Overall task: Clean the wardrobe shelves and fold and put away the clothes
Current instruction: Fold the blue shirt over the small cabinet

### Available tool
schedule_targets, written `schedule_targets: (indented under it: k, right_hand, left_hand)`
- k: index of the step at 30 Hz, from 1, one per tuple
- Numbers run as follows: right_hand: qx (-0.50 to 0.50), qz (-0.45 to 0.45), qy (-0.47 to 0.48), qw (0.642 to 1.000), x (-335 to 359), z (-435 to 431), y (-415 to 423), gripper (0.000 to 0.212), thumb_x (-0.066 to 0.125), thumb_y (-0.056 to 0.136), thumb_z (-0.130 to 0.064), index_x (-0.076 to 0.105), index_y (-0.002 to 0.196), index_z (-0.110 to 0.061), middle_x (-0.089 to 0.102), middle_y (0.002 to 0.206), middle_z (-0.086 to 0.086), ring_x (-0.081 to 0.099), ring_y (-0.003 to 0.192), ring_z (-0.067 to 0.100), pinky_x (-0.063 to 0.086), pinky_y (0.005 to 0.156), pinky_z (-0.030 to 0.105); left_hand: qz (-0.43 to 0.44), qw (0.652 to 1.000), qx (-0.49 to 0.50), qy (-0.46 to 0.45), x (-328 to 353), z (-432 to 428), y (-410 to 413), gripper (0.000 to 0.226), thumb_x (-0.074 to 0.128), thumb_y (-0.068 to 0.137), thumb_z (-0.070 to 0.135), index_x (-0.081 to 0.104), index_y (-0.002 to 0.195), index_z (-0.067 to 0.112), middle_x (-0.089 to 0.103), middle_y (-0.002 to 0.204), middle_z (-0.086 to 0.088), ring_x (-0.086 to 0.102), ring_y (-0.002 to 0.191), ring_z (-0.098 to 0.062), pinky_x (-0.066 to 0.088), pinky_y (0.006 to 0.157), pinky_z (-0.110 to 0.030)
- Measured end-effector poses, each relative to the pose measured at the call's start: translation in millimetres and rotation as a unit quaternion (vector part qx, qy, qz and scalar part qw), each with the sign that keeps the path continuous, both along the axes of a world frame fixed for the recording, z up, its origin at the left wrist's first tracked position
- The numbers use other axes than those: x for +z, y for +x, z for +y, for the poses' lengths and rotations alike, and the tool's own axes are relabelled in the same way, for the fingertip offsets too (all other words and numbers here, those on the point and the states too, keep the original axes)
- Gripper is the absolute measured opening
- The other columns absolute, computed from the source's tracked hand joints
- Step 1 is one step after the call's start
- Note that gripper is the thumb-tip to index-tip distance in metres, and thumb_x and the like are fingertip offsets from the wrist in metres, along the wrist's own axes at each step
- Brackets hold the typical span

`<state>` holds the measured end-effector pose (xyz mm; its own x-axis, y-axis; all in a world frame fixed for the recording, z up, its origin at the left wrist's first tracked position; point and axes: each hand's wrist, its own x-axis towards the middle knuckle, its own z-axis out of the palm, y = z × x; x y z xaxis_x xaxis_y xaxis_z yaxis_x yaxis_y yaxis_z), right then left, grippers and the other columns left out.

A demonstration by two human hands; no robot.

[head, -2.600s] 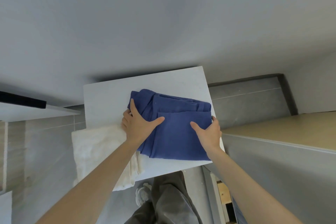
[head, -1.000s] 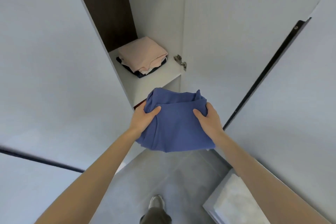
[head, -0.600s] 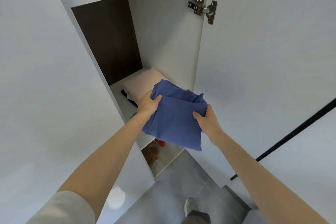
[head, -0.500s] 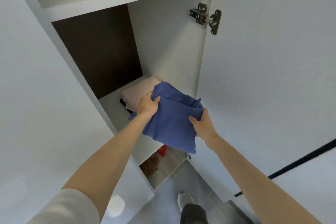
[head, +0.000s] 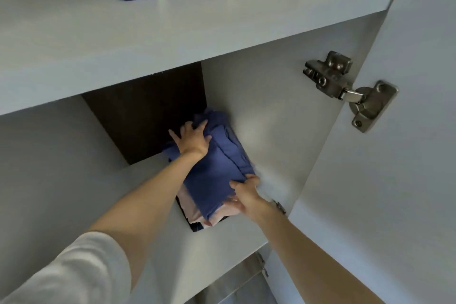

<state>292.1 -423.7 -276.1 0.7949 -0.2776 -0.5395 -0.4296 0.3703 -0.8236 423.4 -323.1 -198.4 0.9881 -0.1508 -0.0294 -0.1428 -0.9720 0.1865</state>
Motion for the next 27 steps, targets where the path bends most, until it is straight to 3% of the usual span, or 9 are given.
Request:
schedule_targets:
  k: [4, 8, 11, 16, 19, 21, 23, 25, 27]
  right_hand:
    - [0.02, 0.008, -0.225, 0.974, -12, -6, -2, 0.047, 0.053, 0.083, -0.006, 0.039, 0.128, -0.003, 0.046, 0.12, 0.01, 0.05, 0.109, 0.029, 0.049, 0.081, 0.039]
    - [0.158, -0.057, -0.527, 0.833, -16, -19, 5, 0.036, 0.051, 0.088, -0.009, 0.049, 0.124, -0.014, 0.035, 0.134, 0.012, 0.029, 0.125, 0.031, 0.031, 0.104, 0.035]
    - [0.266, -0.048, -0.584, 0.766, -23, -28, 22, 0.041, 0.05, 0.094, -0.025, 0.048, 0.135, -0.029, 0.025, 0.152, 0.011, 0.021, 0.137, 0.035, 0.024, 0.113, 0.037]
    - [0.359, 0.038, -0.561, 0.745, -40, -38, 22, 0.053, 0.051, 0.094, -0.029, 0.039, 0.145, -0.032, 0.03, 0.15, 0.013, 0.018, 0.142, 0.034, 0.022, 0.115, 0.032]
    - [0.302, -0.023, -0.569, 0.765, -34, -40, 21, 0.048, 0.053, 0.087, -0.006, 0.055, 0.134, -0.016, 0.045, 0.134, 0.016, 0.041, 0.129, 0.032, 0.033, 0.108, 0.027]
    - [0.261, -0.061, -0.579, 0.77, -23, -40, 21, 0.045, 0.048, 0.083, 0.008, 0.064, 0.123, -0.006, 0.055, 0.122, 0.017, 0.051, 0.116, 0.032, 0.04, 0.099, 0.027]
    - [0.242, -0.078, -0.585, 0.77, -16, -41, 20, 0.04, 0.044, 0.079, 0.013, 0.07, 0.106, -0.002, 0.06, 0.108, 0.016, 0.056, 0.101, 0.032, 0.044, 0.084, 0.027]
    - [0.238, -0.055, -0.591, 0.769, -22, -43, 18, 0.028, 0.044, 0.077, 0.011, 0.065, 0.083, -0.006, 0.059, 0.099, 0.014, 0.056, 0.088, 0.032, 0.041, 0.069, 0.025]
    - [0.257, -0.002, -0.583, 0.77, -26, -44, 14, 0.024, 0.048, 0.082, 0.003, 0.064, 0.096, -0.007, 0.056, 0.114, 0.013, 0.055, 0.093, 0.031, 0.043, 0.072, 0.027]
  left_hand:
    - [0.038, 0.998, -0.007, -0.043, -39, 16, -5, 0.057, 0.051, 0.096, 0.038, 0.029, 0.148, 0.036, 0.005, 0.161, -0.005, 0.0, 0.148, -0.032, 0.005, 0.115, -0.059]
    - [0.132, 0.988, -0.017, -0.072, -94, 27, -39, 0.058, 0.05, 0.096, 0.038, 0.028, 0.149, 0.033, 0.01, 0.161, -0.008, 0.009, 0.147, -0.03, 0.018, 0.118, -0.041]
    - [0.181, 0.981, -0.015, -0.073, -124, 32, -65, 0.062, 0.051, 0.093, 0.044, 0.027, 0.149, 0.034, 0.013, 0.16, -0.008, 0.011, 0.147, -0.029, 0.02, 0.117, -0.036]
    - [0.163, 0.983, -0.019, -0.078, -139, 46, -84, 0.068, 0.066, 0.082, 0.041, 0.041, 0.144, 0.027, 0.024, 0.155, -0.01, 0.026, 0.142, -0.03, 0.028, 0.112, -0.031]
    - [0.117, 0.97, 0.009, -0.215, -141, 53, -80, 0.045, 0.07, 0.068, 0.022, 0.067, 0.11, 0.006, 0.061, 0.116, -0.013, 0.056, 0.114, -0.03, 0.043, 0.089, -0.026]
    - [0.092, 0.954, 0.048, -0.282, -136, 54, -82, 0.019, 0.067, 0.066, 0.003, 0.064, 0.085, 0.004, 0.062, 0.087, -0.008, 0.058, 0.089, -0.019, 0.039, 0.071, -0.02]
    - [0.085, 0.949, 0.066, -0.296, -128, 53, -86, 0.015, 0.062, 0.068, -0.004, 0.054, 0.072, 0.008, 0.055, 0.075, -0.005, 0.048, 0.079, -0.012, 0.032, 0.061, -0.016]
    - [0.1, 0.951, 0.066, -0.284, -127, 53, -91, 0.018, 0.058, 0.069, -0.007, 0.051, 0.068, 0.01, 0.053, 0.075, -0.006, 0.045, 0.08, -0.011, 0.029, 0.056, -0.015]
    - [0.125, 0.967, 0.041, -0.221, -126, 52, -97, 0.017, 0.058, 0.071, -0.002, 0.062, 0.086, 0.005, 0.062, 0.093, -0.011, 0.056, 0.09, -0.017, 0.036, 0.067, -0.019]
